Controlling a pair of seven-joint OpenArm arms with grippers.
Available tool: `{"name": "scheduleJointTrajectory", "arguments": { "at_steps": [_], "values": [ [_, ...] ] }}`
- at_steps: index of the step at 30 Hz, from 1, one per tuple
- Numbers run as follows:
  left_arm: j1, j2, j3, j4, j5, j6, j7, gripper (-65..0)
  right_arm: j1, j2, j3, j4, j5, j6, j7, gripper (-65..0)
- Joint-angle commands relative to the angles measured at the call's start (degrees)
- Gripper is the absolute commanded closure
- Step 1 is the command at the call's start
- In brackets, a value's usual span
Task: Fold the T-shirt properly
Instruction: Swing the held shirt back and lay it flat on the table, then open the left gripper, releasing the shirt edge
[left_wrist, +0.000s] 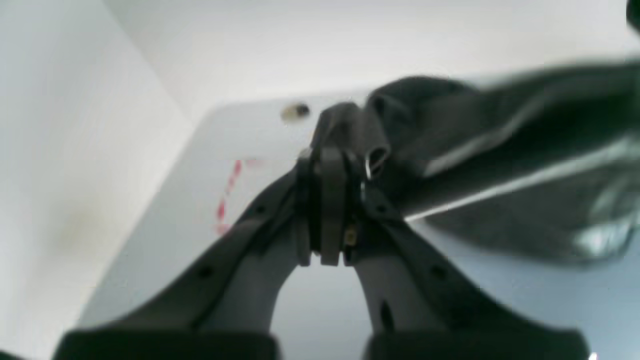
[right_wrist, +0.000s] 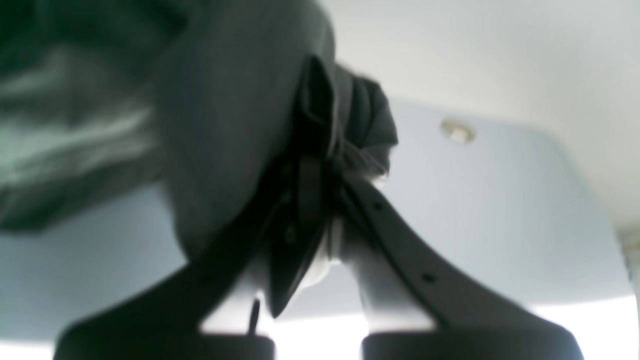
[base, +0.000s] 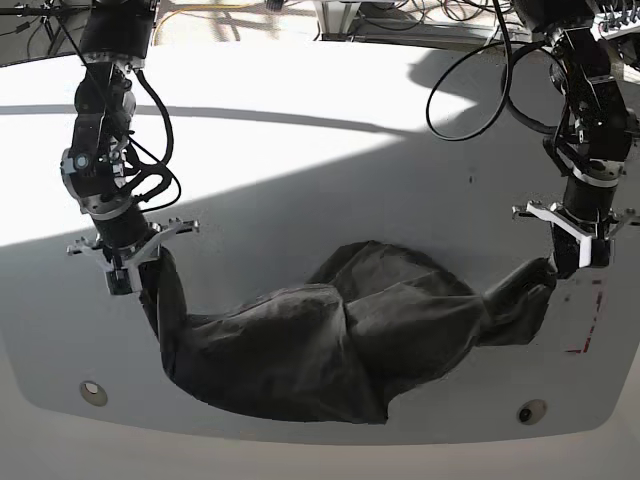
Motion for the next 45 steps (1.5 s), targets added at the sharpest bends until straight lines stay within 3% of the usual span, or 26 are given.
{"name": "scheduleJointTrajectory", "arguments": {
  "at_steps": [1,10,11,15,37,40,45],
  "values": [
    [-0.08,-0.54,0.3,0.83,-1.05,-0.57,-1.46,-0.3,-3.34,0.14,1.58,1.29,-0.2,0.04,1.37,0.0],
    [8.11,0.03,1.13,0.97,-1.69,-2.36,1.02,-0.1,-14.34,-2.04,5.45,3.01,-0.29,0.83,0.93,0.0],
    [7.34,-0.25,1.69,-2.98,-1.57,-1.88,0.84,-2.2,-10.94,-2.52,5.06,1.48,-0.38,0.79,1.99,-1.4],
    [7.25,-0.25,1.69,-3.69,-1.57,-1.88,0.84,-3.6,-10.85,-2.61,5.06,1.48,-0.38,0.79,1.91,-1.4],
    [5.14,-0.25,1.78,-4.48,-1.57,-1.88,0.93,-4.6,-10.85,-2.61,5.06,1.48,-0.38,0.79,1.91,-1.4],
    [3.74,-0.25,1.78,-5.09,-1.57,-1.88,2.25,-10.6,-10.85,-2.61,5.06,1.48,-0.38,0.79,1.91,-1.4],
    [-0.04,-0.25,1.78,-6.41,-1.57,-1.88,6.55,-29.9,-10.85,-2.61,5.06,1.48,-0.38,0.79,1.91,-1.4]
  ]
}}
